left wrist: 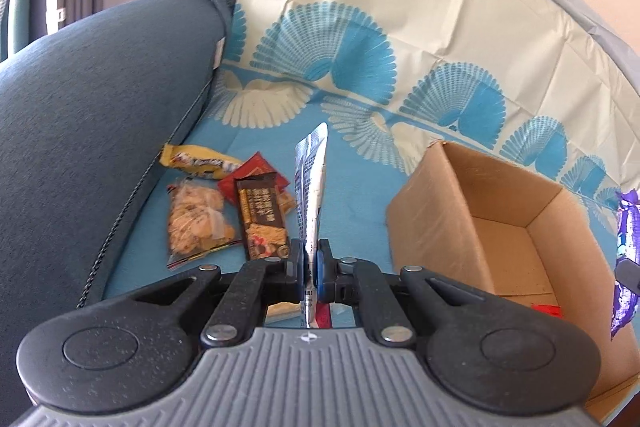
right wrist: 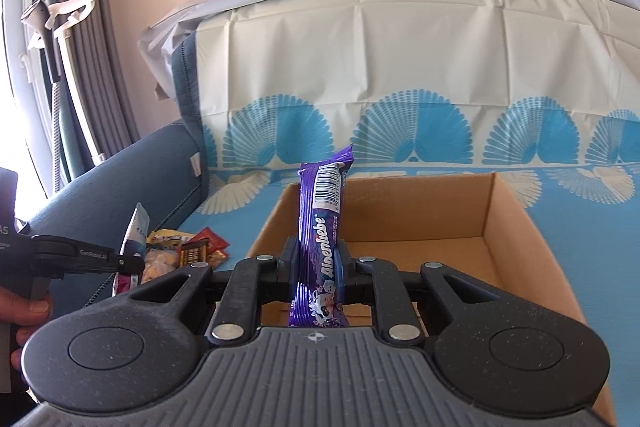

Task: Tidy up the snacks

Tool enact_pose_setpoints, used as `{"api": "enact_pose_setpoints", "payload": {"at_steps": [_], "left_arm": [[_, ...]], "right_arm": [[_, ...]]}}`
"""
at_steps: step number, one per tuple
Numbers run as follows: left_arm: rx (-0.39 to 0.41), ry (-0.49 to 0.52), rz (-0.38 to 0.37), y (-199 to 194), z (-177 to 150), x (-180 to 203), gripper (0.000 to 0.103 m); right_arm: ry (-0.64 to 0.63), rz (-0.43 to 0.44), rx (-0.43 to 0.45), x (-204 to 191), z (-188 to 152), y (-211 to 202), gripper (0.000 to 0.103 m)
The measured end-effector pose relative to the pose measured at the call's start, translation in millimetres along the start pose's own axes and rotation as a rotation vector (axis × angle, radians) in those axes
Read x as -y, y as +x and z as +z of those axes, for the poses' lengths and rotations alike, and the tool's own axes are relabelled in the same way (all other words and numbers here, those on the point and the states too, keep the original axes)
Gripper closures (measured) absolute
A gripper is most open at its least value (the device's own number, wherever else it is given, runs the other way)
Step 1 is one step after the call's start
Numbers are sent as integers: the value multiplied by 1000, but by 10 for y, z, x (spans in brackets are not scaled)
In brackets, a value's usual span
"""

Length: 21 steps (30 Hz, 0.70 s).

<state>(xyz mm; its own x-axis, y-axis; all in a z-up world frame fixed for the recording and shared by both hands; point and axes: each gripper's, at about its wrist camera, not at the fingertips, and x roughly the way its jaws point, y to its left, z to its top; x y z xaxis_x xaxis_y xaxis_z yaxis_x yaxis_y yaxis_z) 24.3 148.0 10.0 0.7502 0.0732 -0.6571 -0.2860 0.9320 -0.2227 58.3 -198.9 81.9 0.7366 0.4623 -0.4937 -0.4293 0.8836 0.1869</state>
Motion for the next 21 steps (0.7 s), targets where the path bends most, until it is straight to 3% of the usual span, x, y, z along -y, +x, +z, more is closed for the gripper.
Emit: {"api": "enact_pose_setpoints", "payload": {"at_steps": [8, 21], "left_arm": [[96, 75, -48, -72, -1, 351, 97], [275, 165, -217, -318, -85, 1023, 97]], "right_arm": [[22, -60, 14, 231, 15, -75, 85], [37, -138, -2, 397, -37, -115, 85]]}}
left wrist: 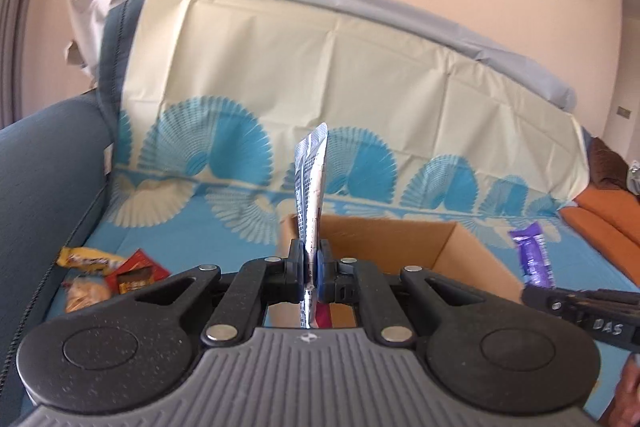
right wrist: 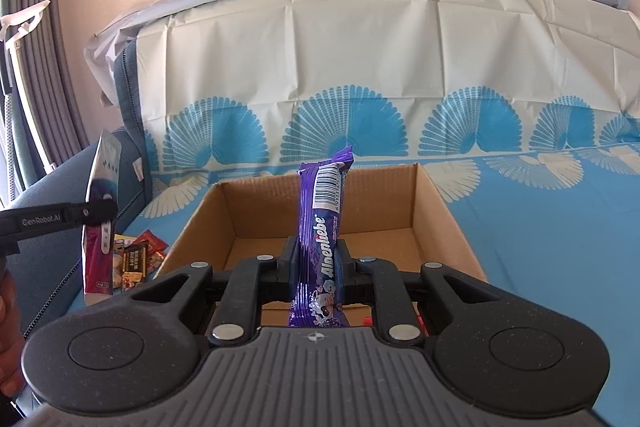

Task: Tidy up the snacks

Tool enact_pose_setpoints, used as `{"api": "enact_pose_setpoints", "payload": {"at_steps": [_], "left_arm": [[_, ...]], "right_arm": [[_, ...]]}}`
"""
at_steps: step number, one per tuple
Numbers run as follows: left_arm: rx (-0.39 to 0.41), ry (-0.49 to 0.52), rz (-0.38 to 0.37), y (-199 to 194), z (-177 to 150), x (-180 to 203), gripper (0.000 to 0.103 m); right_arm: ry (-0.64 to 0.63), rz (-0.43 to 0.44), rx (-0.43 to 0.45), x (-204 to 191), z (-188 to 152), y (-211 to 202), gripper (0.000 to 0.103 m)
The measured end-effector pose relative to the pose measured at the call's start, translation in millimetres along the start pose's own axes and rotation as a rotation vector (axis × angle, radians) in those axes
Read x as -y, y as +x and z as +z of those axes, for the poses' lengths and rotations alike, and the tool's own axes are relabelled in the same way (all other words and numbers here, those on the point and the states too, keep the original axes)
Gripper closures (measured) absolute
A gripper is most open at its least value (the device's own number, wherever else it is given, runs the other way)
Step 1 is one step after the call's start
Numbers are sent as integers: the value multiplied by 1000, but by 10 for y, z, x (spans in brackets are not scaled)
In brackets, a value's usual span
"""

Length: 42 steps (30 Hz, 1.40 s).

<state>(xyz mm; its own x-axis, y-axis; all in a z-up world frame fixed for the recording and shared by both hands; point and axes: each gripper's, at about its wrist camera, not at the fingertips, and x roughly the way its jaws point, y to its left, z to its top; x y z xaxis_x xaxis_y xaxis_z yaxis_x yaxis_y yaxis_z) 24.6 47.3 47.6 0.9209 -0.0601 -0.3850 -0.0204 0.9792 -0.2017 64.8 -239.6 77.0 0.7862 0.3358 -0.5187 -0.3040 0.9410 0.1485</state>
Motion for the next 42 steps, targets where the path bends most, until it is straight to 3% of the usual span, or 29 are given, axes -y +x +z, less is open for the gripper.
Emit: {"api": "enact_pose_setpoints", "payload": {"at_steps": [8, 17, 42], "left_arm": [[48, 84, -130, -31, -66, 405, 97], [10, 103, -197, 79, -161, 577, 97], [-34, 117, -205, 148, -251, 655, 97]], "right_arm": [[-13, -45, 2, -40, 1, 33, 85], [-4, -90, -11, -44, 1, 99, 85], [14, -112, -7, -62, 8, 118, 82]]}}
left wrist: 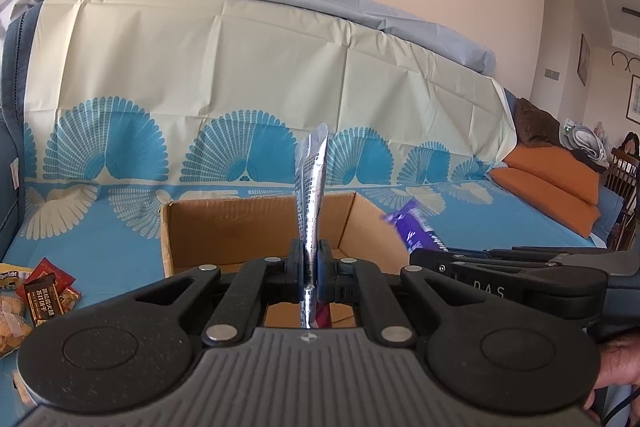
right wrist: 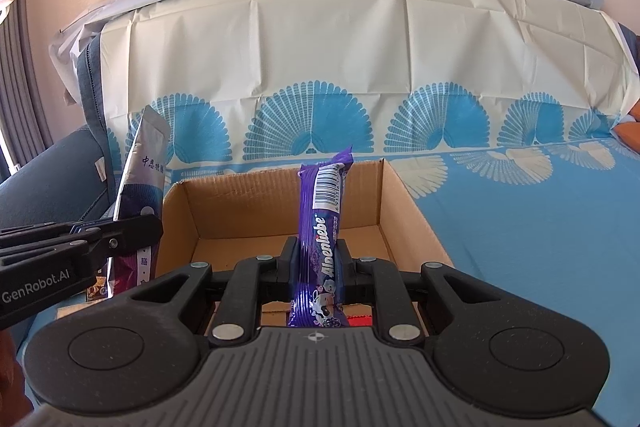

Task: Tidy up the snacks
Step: 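Open both tools over the box to drop the silver pack and purple bar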

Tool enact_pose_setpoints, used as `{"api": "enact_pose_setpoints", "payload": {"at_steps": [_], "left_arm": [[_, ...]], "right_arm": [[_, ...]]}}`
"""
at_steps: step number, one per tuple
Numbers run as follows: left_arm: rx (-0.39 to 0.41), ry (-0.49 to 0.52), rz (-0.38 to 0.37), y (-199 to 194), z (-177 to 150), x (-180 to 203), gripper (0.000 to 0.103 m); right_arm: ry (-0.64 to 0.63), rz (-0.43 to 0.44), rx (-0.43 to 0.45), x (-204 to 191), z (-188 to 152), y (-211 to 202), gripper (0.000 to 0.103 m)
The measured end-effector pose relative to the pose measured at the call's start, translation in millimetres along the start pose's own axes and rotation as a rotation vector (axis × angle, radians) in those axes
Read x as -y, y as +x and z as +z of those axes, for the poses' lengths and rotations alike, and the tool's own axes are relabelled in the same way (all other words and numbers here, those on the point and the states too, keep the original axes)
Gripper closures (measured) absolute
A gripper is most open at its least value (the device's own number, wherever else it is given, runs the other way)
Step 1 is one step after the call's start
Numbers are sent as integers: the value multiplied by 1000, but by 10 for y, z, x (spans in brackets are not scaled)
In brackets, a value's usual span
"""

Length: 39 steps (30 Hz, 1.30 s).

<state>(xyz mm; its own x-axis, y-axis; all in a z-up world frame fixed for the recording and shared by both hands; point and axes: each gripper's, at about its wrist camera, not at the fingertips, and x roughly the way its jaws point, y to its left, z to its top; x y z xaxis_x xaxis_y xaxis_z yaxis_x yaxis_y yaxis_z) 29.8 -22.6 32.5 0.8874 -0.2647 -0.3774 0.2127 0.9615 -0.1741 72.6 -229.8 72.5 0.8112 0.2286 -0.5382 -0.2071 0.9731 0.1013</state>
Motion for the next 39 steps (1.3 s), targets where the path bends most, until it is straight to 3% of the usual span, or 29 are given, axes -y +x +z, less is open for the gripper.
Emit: {"api": "enact_pose_setpoints", "payload": {"at_steps": [1, 3, 4, 5, 12, 14, 17, 24, 33, 37, 39], "left_arm": [[-4, -3, -2, 5, 4, -3, 96], [-17, -18, -9, 22, 2, -21, 90], [-20, -23, -14, 28, -2, -27, 76], [-15, -23, -9, 27, -2, -25, 63], [32, -7, 30, -28, 19, -7, 47], [37, -15, 47, -38, 26, -35, 36], [58, -35, 62, -79, 43, -95, 29], [122, -25, 166, -231, 46, -199, 26], [70, 20, 248, -497, -29, -450, 27], [21, 0, 237, -615, -36, -657, 45], [-9, -49, 212, -669, -23, -824, 63]], "right_arm": [[1, -6, 0, -1, 2, 6, 79], [6, -26, 1, -3, -3, 20, 47], [6, -36, 9, -3, -3, 16, 44], [5, -41, 16, -3, -1, 9, 42], [-7, -72, 35, -20, -7, 13, 35], [-11, -85, 48, -25, -12, 2, 33], [-8, -95, 76, -48, -13, -16, 33], [4, -88, 109, -185, -22, -24, 33], [46, -7, 97, -463, -14, -37, 30], [68, 34, 78, -631, -23, -18, 30], [71, 51, 64, -727, -40, -2, 30]]}}
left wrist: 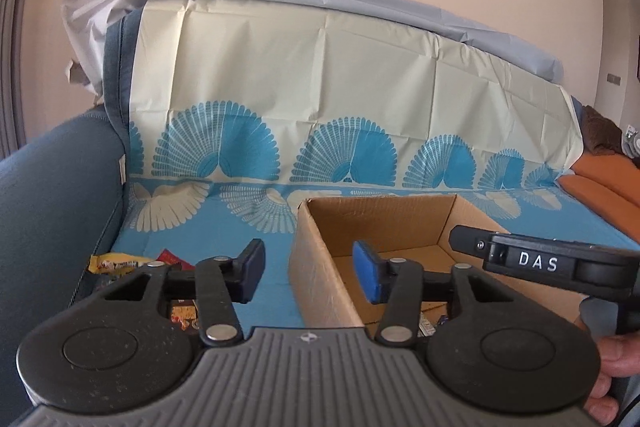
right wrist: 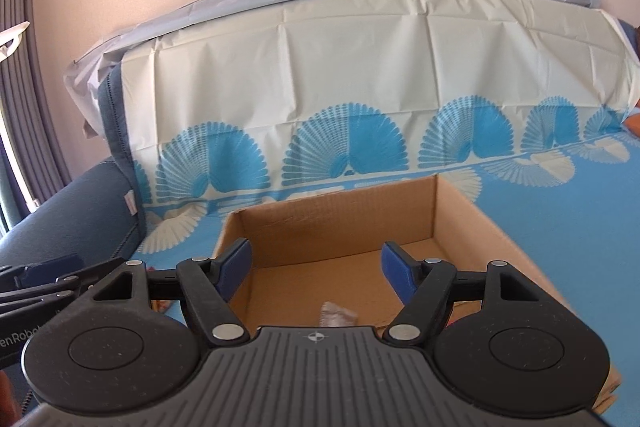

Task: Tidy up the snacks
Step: 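Lower the left tool to the cookie bag while the right tool approaches the clear peanut bar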

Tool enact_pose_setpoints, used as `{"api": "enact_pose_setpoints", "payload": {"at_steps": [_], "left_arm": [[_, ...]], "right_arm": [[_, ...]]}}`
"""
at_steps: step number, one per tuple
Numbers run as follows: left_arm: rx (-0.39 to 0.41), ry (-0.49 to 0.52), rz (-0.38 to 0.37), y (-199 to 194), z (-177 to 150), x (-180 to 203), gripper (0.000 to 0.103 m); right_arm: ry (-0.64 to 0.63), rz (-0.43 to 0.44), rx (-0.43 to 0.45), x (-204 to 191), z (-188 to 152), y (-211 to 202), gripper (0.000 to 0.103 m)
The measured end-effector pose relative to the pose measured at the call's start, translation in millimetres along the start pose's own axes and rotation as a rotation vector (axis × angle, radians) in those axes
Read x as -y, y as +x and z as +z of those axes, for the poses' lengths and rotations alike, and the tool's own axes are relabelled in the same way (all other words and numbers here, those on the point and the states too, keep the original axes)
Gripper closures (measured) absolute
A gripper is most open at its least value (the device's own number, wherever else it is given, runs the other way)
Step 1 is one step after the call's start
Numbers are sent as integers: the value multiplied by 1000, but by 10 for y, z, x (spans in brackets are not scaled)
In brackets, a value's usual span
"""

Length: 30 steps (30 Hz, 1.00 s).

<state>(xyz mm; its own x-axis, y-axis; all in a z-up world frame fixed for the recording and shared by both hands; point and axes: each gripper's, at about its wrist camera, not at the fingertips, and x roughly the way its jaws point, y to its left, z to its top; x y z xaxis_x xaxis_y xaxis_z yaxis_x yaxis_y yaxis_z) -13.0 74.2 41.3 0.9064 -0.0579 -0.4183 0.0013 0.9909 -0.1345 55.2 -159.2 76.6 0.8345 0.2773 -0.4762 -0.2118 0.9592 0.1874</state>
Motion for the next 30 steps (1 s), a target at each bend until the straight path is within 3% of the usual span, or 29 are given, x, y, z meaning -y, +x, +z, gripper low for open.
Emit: {"api": "enact_pose_setpoints", "payload": {"at_steps": [1, 3, 5, 8, 11, 15, 21, 26, 30], "left_arm": [[-22, -9, 5, 9, 16, -81, 76], [-42, 42, 48, 23, 50, -206, 85], [-44, 93, 76, 31, 79, -362, 85], [-73, 51, 113, 79, 17, -696, 85], [-173, -23, 184, 169, -121, -1036, 87], [-170, -76, 213, 124, -108, -1273, 87], [-179, -113, 247, 129, -81, -1452, 87], [-189, -198, 287, 149, -75, -1687, 87], [-201, -285, 305, 176, -77, -1887, 87]], "right_arm": [[-2, 7, -6, -50, -11, 8, 30], [-7, 33, -11, -162, -21, 10, 30], [-19, 59, -6, -281, -25, -5, 30], [-32, 96, -12, -459, -62, -21, 32], [-28, 150, -15, -621, -107, -19, 46], [-32, 265, -13, -910, -178, 21, 60], [-70, 396, -59, -1443, -364, 145, 61], [-73, 419, -124, -1705, -497, 291, 61], [-67, 357, -207, -1785, -604, 492, 60]]}}
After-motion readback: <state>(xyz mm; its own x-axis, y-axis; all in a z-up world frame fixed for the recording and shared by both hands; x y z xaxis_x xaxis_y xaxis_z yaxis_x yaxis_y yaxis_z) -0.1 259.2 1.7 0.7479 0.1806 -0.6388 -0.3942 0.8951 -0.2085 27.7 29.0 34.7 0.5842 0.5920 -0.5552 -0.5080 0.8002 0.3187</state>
